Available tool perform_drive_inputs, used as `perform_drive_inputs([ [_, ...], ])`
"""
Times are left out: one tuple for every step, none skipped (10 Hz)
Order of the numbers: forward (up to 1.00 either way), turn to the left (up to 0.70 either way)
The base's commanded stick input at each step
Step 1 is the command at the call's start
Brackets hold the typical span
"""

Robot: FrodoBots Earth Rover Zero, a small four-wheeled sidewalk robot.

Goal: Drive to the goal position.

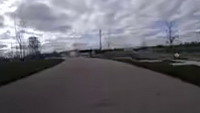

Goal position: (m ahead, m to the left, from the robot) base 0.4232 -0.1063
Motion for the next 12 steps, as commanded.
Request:
perform_drive_inputs([
  [0.97, 0.12],
  [0.97, 0.14],
  [0.97, 0.16],
  [0.97, 0.19],
  [0.98, 0.21],
  [0.98, 0.24],
  [0.98, 0.26],
  [0.98, 0.28],
  [0.98, 0.31],
  [0.98, 0.33],
  [0.98, 0.35],
  [0.98, 0.38],
])
